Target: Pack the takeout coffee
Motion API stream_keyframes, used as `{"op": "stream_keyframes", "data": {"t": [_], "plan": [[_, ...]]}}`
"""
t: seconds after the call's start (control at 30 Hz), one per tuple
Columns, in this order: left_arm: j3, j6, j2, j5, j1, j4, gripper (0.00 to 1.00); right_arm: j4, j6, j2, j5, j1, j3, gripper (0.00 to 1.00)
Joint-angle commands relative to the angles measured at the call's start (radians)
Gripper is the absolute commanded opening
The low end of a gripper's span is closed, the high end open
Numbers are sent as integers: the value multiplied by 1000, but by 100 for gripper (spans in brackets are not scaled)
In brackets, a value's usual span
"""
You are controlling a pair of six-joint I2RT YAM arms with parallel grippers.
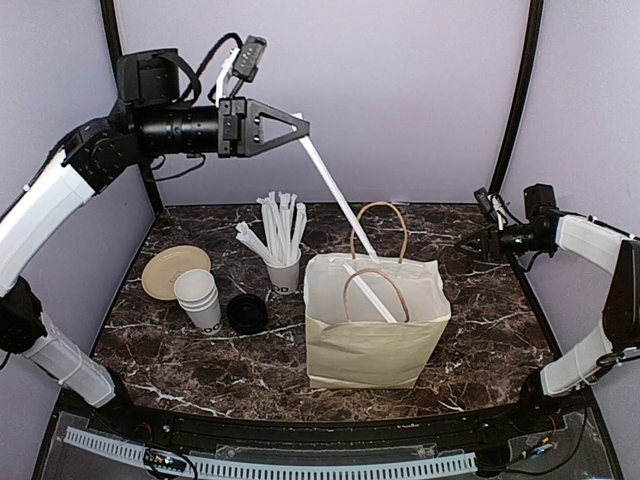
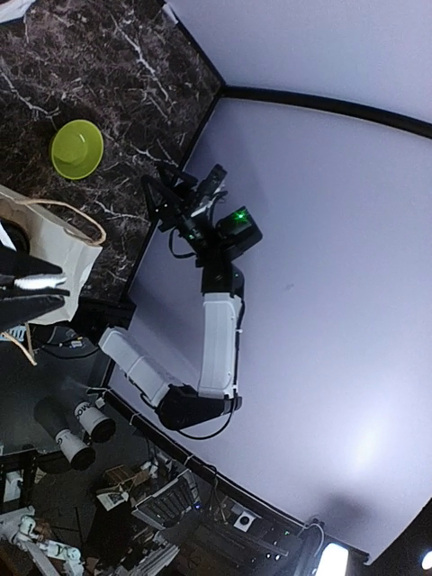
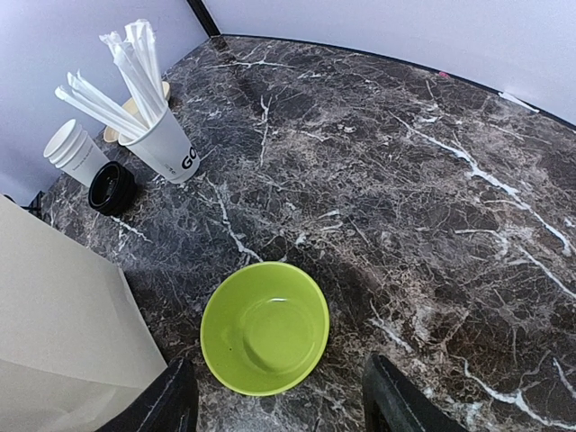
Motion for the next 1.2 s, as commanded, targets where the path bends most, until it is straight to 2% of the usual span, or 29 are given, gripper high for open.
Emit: {"op": "stream_keyframes", "data": {"t": [0.0,0.2,0.27,0.33,0.37,0.4,0.5,0.6,0.7,0.83,0.9,1.03,1.17], "plan": [[-58,-19,50,20,-71,79,0,5,-3,-33,6,-2,6,62],[-305,-63,77,-147,-166,356,0,9,-6,-42,5,-2,-2,62],[-358,-111,92,-131,-174,423,0,6,-4,-40,6,-2,3,62],[-364,-113,103,-99,-176,410,16,2,-4,-40,1,-2,6,62],[-356,-69,99,-98,-176,381,32,-2,-4,-43,-1,-2,10,63],[-330,-35,95,-131,-176,311,38,-12,-5,-46,-3,-2,20,64],[-279,144,56,-324,-175,171,65,-73,-26,-68,14,-3,84,69],[-185,268,48,-512,-174,0,81,-149,-33,-100,50,-4,182,71],[-161,364,32,-750,-166,-60,85,-140,14,-145,153,-4,240,78],[-229,368,-28,-966,-130,0,86,-64,193,-184,343,-7,304,98],[-301,359,-76,-1054,-106,58,89,-18,277,-206,401,-7,323,99],[-418,282,-161,-1088,0,120,97,105,421,-265,551,-7,322,99],[-468,292,-200,-1189,62,128,99,109,441,-268,574,-7,364,98]]}}
